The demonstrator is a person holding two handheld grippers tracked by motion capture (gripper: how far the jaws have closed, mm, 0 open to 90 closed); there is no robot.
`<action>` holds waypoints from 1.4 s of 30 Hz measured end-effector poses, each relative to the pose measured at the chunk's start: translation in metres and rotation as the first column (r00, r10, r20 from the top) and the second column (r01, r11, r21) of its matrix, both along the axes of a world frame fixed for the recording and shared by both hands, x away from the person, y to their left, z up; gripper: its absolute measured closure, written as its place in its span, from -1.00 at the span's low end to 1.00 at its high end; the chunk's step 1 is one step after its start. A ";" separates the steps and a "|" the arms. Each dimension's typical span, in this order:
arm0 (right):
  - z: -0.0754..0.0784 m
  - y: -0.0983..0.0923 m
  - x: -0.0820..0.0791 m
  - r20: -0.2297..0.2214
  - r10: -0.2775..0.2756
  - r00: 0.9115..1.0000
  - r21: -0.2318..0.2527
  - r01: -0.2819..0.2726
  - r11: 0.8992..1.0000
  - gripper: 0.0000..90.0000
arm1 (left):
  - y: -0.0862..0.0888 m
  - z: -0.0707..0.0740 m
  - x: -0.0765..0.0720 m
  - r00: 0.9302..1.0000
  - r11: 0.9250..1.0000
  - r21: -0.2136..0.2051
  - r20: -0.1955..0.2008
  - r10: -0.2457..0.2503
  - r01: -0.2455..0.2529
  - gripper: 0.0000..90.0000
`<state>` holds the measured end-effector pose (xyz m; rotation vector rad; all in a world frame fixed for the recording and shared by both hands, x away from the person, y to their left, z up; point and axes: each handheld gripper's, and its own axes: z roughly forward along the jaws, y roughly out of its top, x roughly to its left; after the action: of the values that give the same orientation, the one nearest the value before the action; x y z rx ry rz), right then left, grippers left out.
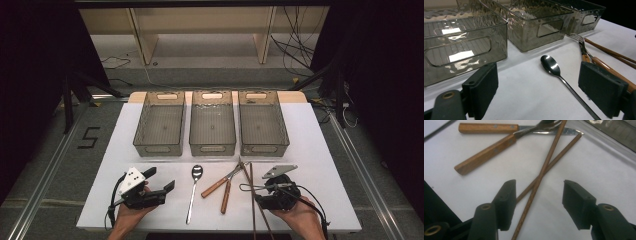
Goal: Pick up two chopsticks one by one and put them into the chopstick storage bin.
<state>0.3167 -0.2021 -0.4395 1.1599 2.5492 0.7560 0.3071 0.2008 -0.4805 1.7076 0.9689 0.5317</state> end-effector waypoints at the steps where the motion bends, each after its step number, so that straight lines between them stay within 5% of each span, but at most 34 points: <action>1: -0.001 0.001 0.000 -0.009 0.000 1.000 -0.007 0.000 1.000 0.08 | 0.000 0.000 0.000 1.000 1.000 0.000 0.000 0.000 0.000 -0.65; 18: -0.023 0.007 0.005 -0.088 -0.037 0.995 -0.051 0.033 0.998 0.46 | 0.000 0.000 0.000 1.000 1.000 0.015 0.001 0.000 0.000 -0.65; 33: -0.030 0.013 0.004 -0.080 -0.054 0.995 -0.098 0.046 0.994 0.66 | -0.001 0.000 -0.001 1.000 1.000 0.019 0.011 0.001 -0.001 -0.65; 42: -0.031 0.006 0.007 -0.091 -0.070 0.993 -0.068 0.064 0.996 0.88 | -0.001 0.000 -0.001 1.000 1.000 0.020 0.010 -0.002 0.002 -0.65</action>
<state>0.3235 -0.1958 -0.4705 1.2807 2.5744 0.6127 0.3063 0.2000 -0.4805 1.7217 0.9572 0.5495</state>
